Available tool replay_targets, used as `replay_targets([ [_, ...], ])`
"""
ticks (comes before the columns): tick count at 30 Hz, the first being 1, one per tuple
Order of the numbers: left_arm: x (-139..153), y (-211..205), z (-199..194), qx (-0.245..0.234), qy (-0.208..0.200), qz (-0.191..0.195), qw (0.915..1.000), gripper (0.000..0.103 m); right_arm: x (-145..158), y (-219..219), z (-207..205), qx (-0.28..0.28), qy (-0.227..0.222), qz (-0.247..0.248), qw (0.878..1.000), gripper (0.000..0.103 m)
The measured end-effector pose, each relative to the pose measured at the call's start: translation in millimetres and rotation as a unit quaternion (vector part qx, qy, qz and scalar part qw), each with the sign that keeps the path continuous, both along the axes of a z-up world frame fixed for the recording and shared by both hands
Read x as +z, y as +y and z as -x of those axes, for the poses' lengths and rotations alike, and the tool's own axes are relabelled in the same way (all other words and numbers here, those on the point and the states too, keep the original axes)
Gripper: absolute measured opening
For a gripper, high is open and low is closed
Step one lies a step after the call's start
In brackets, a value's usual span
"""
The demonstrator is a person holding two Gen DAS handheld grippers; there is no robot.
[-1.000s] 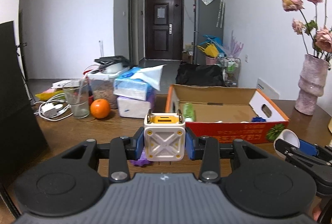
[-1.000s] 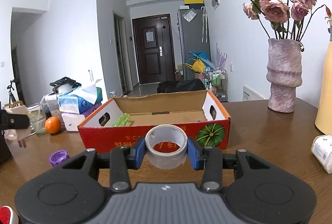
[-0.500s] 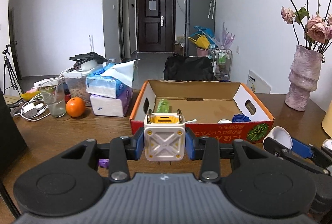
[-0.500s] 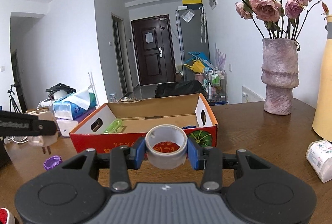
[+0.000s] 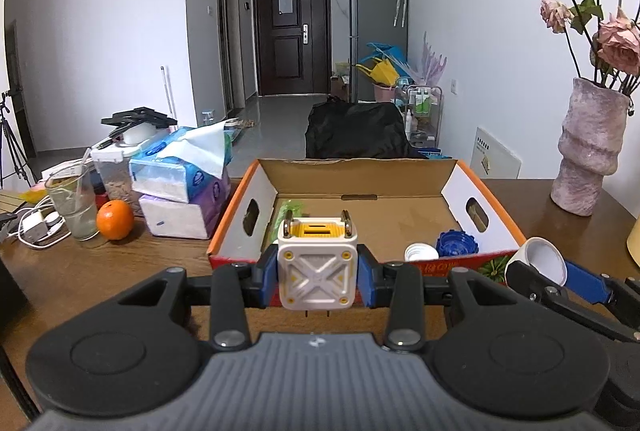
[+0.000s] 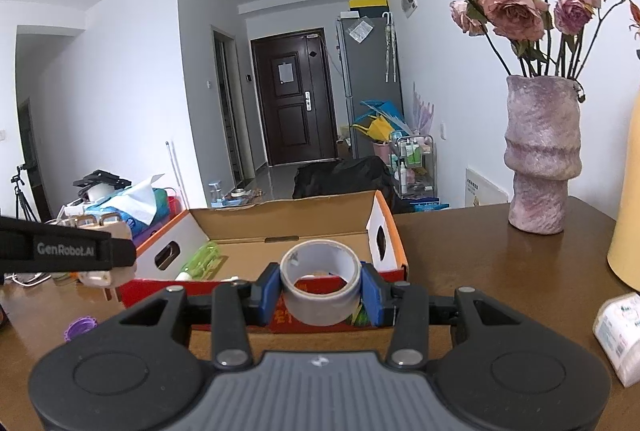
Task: Organize rigid objects
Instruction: 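Carry the plug adapter and tape roll over the red box with both tools, then open both tools to drop the plug adapter and tape roll into the box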
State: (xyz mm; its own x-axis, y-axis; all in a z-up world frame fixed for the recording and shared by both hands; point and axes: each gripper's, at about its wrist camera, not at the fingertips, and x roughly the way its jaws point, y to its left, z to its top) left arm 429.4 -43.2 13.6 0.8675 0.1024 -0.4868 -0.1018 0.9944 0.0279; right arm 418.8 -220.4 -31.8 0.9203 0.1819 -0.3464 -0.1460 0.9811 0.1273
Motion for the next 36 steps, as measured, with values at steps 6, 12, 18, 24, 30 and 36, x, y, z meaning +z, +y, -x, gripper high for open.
replay_targets([
  [6,-2.8,-6.5,-22.2,-0.007,-0.003,-0.003,1.0000,0.040,-1.2,0.0,-22.6,0.002,0.002,0.006,1.000,0.042],
  [12,-10.1,-11.6,-44.5,-0.007,-0.003,-0.006,0.9999,0.040,-1.5,5.3,-43.7,0.006,-0.002,0.006,1.000,0.042],
  [18,-22.9,-13.0,-70.6,-0.016,0.001,-0.016,0.9997,0.040,-5.4,10.8,-70.5,0.000,-0.004,0.013,1.000,0.042],
  [24,-31.5,-3.7,-96.7,-0.010,0.000,-0.013,0.9999,0.040,-12.6,16.6,-93.4,-0.004,-0.008,0.023,1.000,0.042],
  [30,-36.9,11.2,-115.6,0.005,-0.002,0.000,1.0000,0.040,-18.7,27.6,-111.4,0.001,-0.003,0.033,0.999,0.042],
  [36,-41.6,20.7,-129.3,0.016,-0.002,-0.003,0.9999,0.040,-23.3,35.3,-128.2,0.011,0.006,0.039,0.999,0.042],
])
